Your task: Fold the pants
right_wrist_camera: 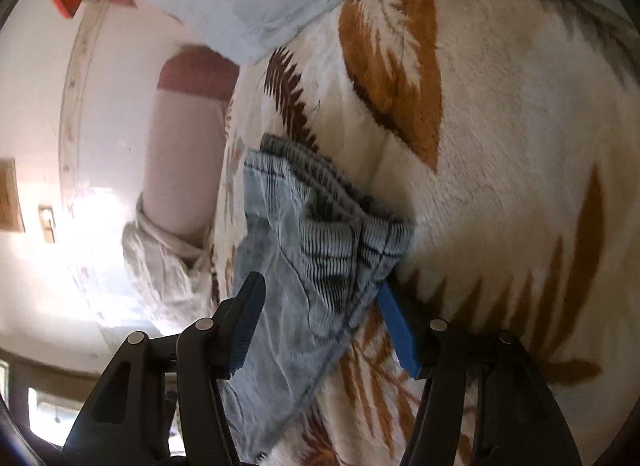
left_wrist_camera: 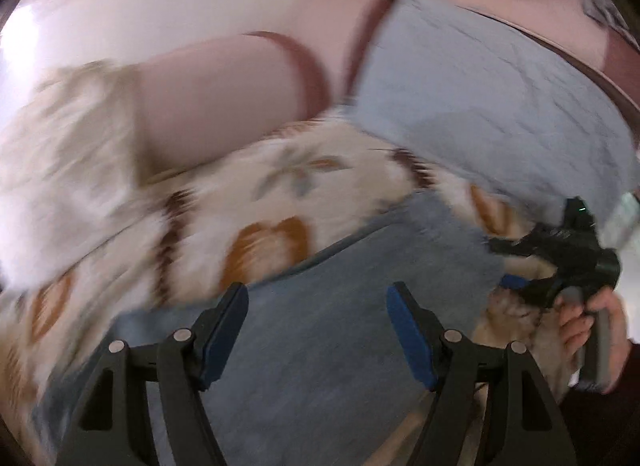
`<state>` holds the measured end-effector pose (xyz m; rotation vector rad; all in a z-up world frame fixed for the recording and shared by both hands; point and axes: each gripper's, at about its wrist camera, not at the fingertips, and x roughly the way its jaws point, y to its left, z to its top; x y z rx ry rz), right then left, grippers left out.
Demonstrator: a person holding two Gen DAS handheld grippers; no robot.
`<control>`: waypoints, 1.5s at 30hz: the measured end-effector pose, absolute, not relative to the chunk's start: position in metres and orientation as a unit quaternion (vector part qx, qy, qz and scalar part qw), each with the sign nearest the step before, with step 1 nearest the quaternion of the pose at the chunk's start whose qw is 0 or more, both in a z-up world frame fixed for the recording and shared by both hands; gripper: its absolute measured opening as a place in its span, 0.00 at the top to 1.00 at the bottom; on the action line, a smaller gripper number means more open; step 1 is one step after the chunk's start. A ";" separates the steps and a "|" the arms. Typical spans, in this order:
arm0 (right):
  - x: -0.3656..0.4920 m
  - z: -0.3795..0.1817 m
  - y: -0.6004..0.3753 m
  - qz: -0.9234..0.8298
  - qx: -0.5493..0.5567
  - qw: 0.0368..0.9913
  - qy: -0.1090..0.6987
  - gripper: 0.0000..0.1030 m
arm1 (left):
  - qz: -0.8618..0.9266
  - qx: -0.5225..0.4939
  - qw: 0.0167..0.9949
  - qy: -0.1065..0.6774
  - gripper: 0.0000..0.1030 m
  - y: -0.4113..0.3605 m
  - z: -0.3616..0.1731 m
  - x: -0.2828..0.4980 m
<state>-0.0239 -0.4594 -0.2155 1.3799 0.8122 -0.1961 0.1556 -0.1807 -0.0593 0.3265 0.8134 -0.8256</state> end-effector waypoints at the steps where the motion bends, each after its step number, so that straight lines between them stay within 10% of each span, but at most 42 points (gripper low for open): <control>1: -0.024 -0.215 -0.459 -0.093 0.619 0.693 0.358 0.44 | -0.404 0.159 0.814 0.387 0.28 -0.196 -0.061 0.159; 6: -0.032 -0.224 -0.461 -0.114 0.638 0.674 0.354 0.82 | -0.464 0.206 0.759 0.408 0.35 -0.284 -0.079 0.175; 9: -0.039 -0.229 -0.469 -0.107 0.648 0.666 0.352 0.83 | -0.490 0.221 0.724 0.433 0.56 -0.325 -0.098 0.185; 13: -0.039 -0.229 -0.469 -0.109 0.644 0.667 0.358 0.83 | -0.519 0.251 0.684 0.446 0.61 -0.366 -0.120 0.189; 29: -0.021 -0.231 -0.469 -0.086 0.635 0.670 0.376 0.83 | -0.565 0.280 0.627 0.458 0.45 -0.424 -0.169 0.217; 37: -0.015 -0.231 -0.468 -0.081 0.628 0.676 0.375 0.84 | -0.580 0.288 0.644 0.406 0.82 -0.414 -0.164 0.183; 45: -0.012 -0.218 -0.462 -0.083 0.606 0.699 0.369 0.84 | -0.578 0.268 0.673 0.375 0.84 -0.392 -0.128 0.172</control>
